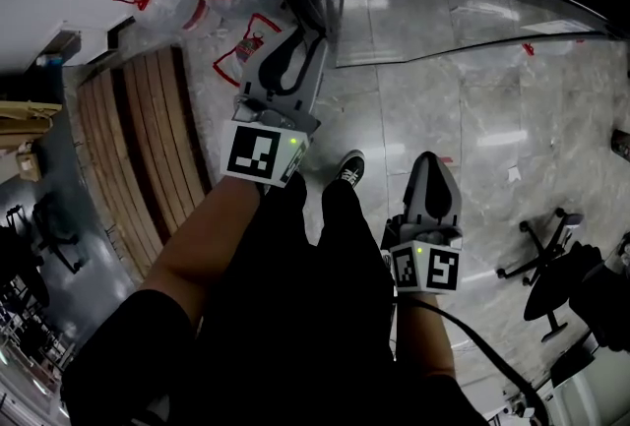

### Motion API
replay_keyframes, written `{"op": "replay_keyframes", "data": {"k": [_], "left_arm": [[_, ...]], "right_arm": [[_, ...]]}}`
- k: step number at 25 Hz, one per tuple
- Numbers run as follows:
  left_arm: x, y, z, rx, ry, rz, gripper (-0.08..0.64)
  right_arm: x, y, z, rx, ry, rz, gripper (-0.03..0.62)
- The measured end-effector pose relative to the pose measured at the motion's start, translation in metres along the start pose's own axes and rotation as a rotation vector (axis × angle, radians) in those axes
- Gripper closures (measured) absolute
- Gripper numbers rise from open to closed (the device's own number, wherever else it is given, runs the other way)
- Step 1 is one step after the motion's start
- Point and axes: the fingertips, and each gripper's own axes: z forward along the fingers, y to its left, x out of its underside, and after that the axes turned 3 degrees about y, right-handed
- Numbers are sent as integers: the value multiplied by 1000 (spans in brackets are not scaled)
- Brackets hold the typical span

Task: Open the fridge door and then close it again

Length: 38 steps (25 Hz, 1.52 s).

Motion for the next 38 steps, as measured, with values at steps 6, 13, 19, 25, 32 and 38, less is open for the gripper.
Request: {"op": "replay_keyframes", "data": {"k": [6, 13, 19, 25, 32, 38], "left_arm": [[-1, 1, -3, -15, -5, -1, 477], [-43, -22, -56, -24, -6, -7, 551], [-119, -63, -140, 19, 7, -48, 552], [-171, -78, -185, 40, -9, -26, 552], [-203, -92, -201, 84, -44, 17, 552], [-211, -93, -205, 98, -64, 11, 552]], "right_arm": [[-19, 7, -5, 6, -46, -9, 577], [-76, 50, -29, -69, -132, -46, 577], [-132, 119, -70, -183, -207, -111, 577], [-169, 163, -109, -250, -250, -156, 577], [-187, 177, -134, -246, -274, -188, 577], [-197, 184, -142, -238, -290, -195, 577]]}}
